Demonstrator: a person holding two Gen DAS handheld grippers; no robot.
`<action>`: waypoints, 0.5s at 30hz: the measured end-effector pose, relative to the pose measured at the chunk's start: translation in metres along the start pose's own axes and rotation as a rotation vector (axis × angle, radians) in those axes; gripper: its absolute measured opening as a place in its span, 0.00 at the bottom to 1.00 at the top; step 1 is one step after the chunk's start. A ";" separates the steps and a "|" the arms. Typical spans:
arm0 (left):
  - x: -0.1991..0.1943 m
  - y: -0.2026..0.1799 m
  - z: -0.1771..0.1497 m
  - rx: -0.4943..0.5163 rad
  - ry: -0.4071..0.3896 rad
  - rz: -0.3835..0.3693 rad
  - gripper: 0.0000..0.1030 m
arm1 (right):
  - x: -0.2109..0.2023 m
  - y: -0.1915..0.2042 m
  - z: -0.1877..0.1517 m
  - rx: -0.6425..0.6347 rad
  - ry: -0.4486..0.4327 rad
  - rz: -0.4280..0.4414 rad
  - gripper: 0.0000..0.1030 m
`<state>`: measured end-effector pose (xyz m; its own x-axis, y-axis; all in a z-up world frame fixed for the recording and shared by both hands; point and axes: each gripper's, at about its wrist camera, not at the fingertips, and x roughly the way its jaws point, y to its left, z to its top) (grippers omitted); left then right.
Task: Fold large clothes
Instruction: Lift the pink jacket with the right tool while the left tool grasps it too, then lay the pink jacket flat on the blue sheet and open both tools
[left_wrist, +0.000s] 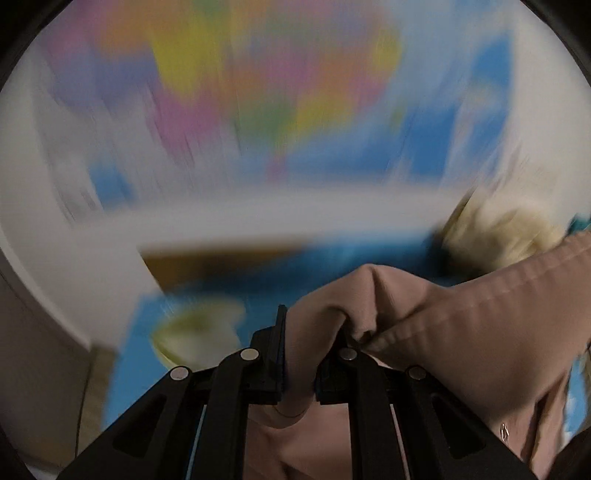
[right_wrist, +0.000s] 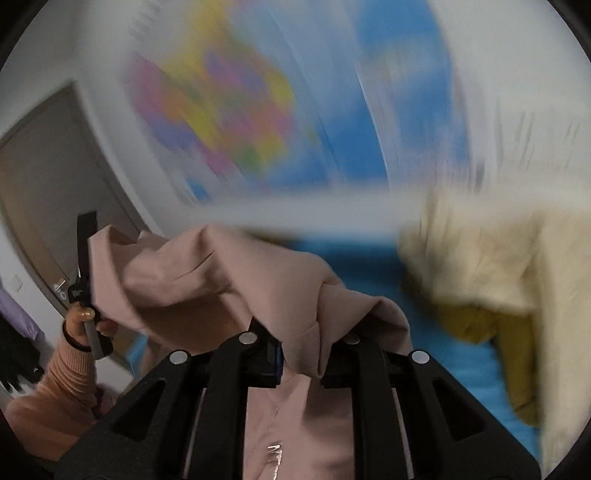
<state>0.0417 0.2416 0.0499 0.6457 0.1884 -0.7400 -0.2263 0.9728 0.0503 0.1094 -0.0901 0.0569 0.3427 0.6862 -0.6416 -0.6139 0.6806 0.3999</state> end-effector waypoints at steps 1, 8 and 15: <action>0.033 0.002 -0.008 -0.020 0.062 0.005 0.09 | 0.030 -0.017 -0.005 0.048 0.054 0.005 0.13; 0.125 0.027 0.008 -0.098 0.208 -0.103 0.11 | 0.077 -0.063 0.004 0.190 0.109 0.008 0.13; 0.159 0.047 0.038 -0.238 0.306 -0.234 0.33 | 0.090 -0.091 0.025 0.351 0.116 -0.085 0.28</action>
<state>0.1614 0.3225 -0.0396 0.4620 -0.1159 -0.8793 -0.2843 0.9197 -0.2707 0.2142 -0.0834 -0.0209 0.2866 0.6034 -0.7442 -0.2984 0.7944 0.5291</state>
